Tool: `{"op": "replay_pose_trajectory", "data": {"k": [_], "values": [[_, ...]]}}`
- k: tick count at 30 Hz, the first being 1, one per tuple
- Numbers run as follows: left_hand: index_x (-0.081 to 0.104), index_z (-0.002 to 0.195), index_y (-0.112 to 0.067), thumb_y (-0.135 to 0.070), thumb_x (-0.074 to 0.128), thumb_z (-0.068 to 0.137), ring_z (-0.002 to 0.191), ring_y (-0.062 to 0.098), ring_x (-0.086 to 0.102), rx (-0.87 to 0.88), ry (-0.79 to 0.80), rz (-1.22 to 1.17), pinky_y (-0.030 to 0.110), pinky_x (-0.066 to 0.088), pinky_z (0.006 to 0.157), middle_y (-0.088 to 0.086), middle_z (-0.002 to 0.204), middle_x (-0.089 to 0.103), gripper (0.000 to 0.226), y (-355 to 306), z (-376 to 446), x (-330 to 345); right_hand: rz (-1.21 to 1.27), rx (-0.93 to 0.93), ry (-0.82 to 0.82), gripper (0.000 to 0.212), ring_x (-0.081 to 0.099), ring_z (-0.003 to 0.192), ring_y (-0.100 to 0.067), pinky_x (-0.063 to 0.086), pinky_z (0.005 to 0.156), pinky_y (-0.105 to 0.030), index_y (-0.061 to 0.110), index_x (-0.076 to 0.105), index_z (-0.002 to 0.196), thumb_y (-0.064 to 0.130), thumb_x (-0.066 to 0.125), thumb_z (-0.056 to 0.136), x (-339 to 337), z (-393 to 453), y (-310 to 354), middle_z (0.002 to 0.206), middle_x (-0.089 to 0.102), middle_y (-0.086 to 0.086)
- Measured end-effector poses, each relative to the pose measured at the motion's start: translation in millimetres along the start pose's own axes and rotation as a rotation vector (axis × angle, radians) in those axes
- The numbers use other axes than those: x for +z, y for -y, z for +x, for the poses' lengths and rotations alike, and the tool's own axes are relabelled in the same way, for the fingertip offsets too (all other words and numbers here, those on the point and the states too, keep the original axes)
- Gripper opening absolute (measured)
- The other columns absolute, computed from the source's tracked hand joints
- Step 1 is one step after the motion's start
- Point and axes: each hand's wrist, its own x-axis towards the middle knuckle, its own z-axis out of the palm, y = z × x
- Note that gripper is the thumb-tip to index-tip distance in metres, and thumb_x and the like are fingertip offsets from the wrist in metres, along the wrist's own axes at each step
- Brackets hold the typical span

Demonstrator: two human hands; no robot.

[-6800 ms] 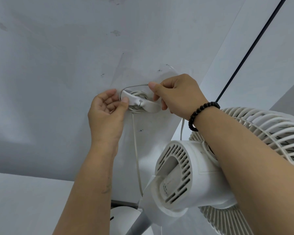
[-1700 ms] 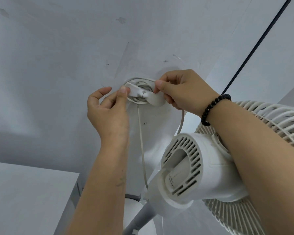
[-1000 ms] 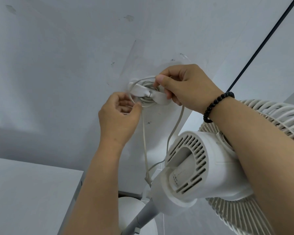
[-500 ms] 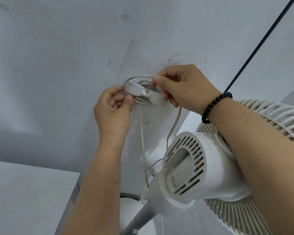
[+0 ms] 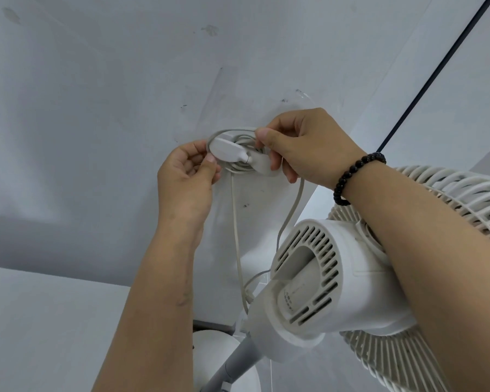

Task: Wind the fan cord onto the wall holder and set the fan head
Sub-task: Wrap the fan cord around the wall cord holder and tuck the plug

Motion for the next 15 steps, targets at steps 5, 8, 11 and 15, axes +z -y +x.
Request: {"op": "replay_pose_trajectory", "data": {"k": [5, 8, 11, 15], "values": [[0.061, 0.096, -0.015, 0.001, 0.060, 0.091, 0.075, 0.008, 0.064, 0.004, -0.040, -0.041, 0.017, 0.053, 0.075, 0.003, 0.092, 0.065, 0.017, -2.0, 0.1, 1.5, -0.029, 0.003, -0.053, 0.022, 0.048, 0.034, -0.010, 0.037, 0.039, -0.014, 0.013, 0.058, 0.077, 0.029, 0.057, 0.092, -0.7, 1.2, 1.2, 0.055, 0.064, 0.003], [0.062, 0.093, -0.014, 0.001, 0.061, 0.091, 0.071, 0.007, 0.065, 0.002, -0.058, -0.045, 0.018, 0.053, 0.075, 0.005, 0.091, 0.067, 0.014, -2.6, -0.3, -0.6, -0.027, 0.008, -0.066, 0.023, 0.046, 0.031, -0.009, 0.036, 0.037, -0.012, 0.015, 0.057, 0.073, 0.028, 0.058, 0.092, -0.9, 0.9, 2.8, 0.055, 0.064, 0.002], [0.062, 0.091, -0.013, -0.001, 0.064, 0.090, 0.070, 0.007, 0.068, -0.012, -0.076, -0.060, 0.018, 0.054, 0.075, 0.004, 0.086, 0.069, 0.013, -3.1, -0.5, -0.8, -0.026, 0.028, -0.062, 0.023, 0.046, 0.031, -0.008, 0.036, 0.038, -0.011, 0.015, 0.058, 0.074, 0.029, 0.058, 0.092, -1.0, 0.2, 2.5, 0.055, 0.065, 0.003], [0.067, 0.097, -0.005, -0.003, 0.067, 0.088, 0.080, 0.011, 0.071, -0.047, -0.084, -0.133, 0.020, 0.055, 0.077, 0.006, 0.089, 0.071, 0.010, -5.0, -3.4, 3.8, -0.031, 0.045, -0.053, 0.023, 0.046, 0.031, -0.008, 0.037, 0.039, -0.012, 0.015, 0.057, 0.074, 0.030, 0.057, 0.092, -0.3, 0.3, 2.2, 0.055, 0.065, 0.004]]}}
